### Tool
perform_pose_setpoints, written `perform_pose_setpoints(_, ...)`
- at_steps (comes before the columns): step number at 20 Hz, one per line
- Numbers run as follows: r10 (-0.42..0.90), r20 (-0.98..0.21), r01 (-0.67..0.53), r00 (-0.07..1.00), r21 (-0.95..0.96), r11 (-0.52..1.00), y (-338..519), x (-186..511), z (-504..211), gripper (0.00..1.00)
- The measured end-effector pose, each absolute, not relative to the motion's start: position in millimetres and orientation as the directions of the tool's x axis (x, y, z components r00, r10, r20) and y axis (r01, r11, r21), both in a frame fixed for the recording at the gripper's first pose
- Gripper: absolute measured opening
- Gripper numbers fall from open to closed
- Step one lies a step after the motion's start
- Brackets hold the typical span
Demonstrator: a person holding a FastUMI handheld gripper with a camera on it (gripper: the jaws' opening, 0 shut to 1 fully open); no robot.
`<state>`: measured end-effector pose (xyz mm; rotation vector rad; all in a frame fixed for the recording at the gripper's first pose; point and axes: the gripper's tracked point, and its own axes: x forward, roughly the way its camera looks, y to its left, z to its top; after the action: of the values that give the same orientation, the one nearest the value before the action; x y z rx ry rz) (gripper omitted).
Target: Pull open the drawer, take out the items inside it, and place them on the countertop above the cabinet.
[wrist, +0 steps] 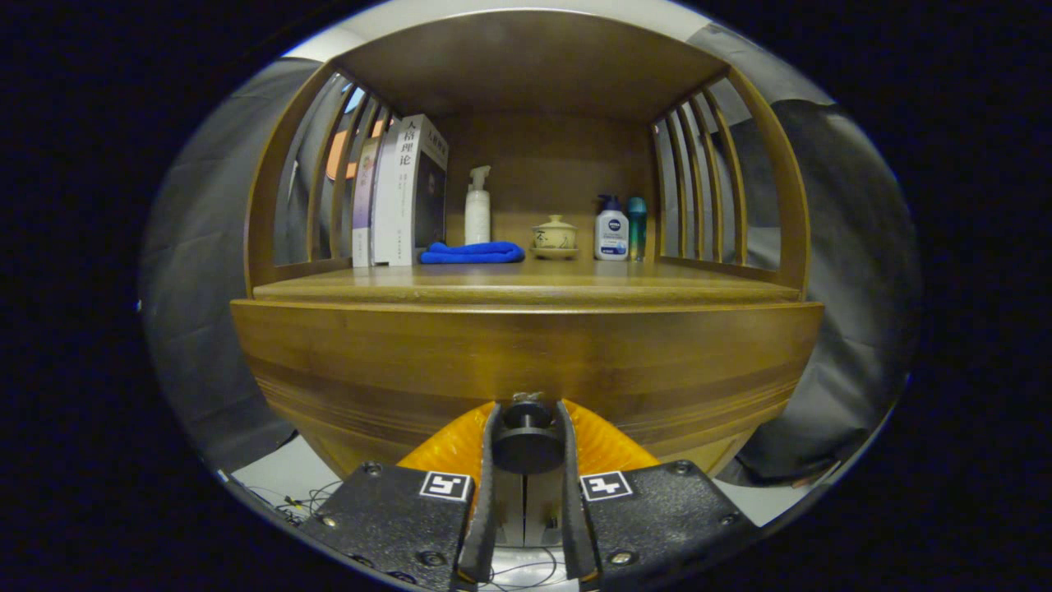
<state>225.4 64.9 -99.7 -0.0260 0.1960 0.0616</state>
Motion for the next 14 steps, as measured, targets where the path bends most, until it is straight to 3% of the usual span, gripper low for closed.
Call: perform_pose_setpoints(14,0.088,-0.195,-0.093,0.977,-0.014,0.996,57.9,134.3,-105.8,0.35)
